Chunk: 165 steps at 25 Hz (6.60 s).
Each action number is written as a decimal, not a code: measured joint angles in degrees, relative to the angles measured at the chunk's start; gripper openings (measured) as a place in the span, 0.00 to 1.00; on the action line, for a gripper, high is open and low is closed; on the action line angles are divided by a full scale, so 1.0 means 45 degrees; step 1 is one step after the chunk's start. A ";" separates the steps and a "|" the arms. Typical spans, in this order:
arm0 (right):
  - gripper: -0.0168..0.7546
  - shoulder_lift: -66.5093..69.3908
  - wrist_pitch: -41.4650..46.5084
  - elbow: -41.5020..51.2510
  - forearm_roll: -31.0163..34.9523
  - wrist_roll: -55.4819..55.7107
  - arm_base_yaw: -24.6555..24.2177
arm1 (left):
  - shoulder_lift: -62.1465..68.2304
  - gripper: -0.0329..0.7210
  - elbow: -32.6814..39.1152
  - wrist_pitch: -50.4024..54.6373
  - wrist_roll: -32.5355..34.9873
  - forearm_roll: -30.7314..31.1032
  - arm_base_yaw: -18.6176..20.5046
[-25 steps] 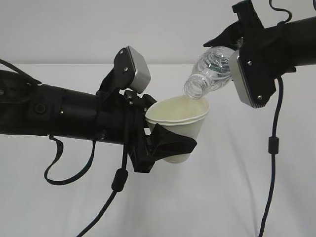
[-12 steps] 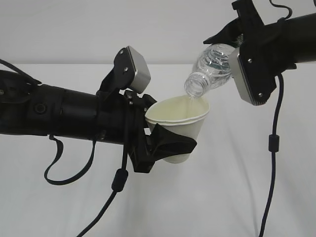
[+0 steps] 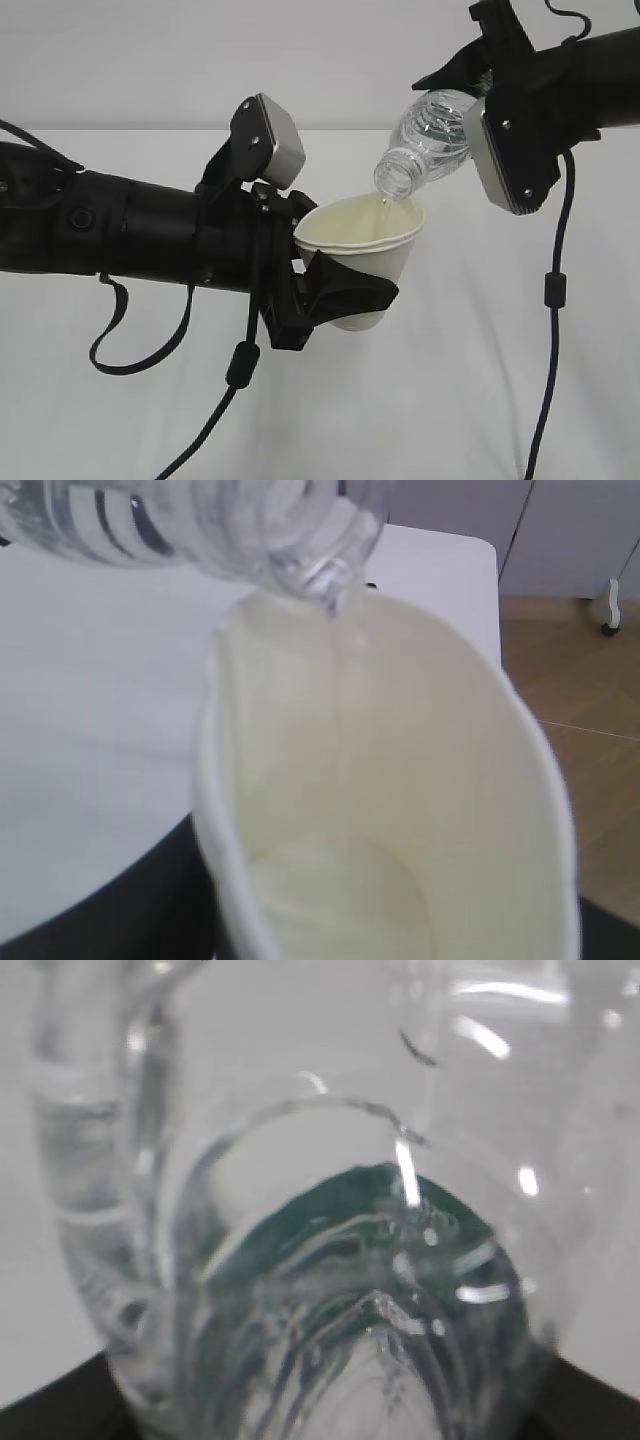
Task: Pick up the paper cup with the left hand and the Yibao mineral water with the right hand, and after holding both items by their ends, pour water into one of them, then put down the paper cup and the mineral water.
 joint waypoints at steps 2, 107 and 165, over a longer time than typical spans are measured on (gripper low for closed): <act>0.62 0.0000 0.0000 0.0000 -0.0009 0.0000 0.0000 | 0.0000 0.60 0.0000 0.0000 0.0000 0.0000 0.0000; 0.62 0.0000 0.0148 -0.0370 -0.0683 0.0023 0.0000 | 0.0422 0.60 0.0000 -0.0369 0.0000 0.0096 0.0000; 0.62 0.0000 0.0148 -0.0523 -0.0683 0.0023 0.0000 | 0.0422 0.60 0.0000 -0.0369 0.0000 0.0096 0.0000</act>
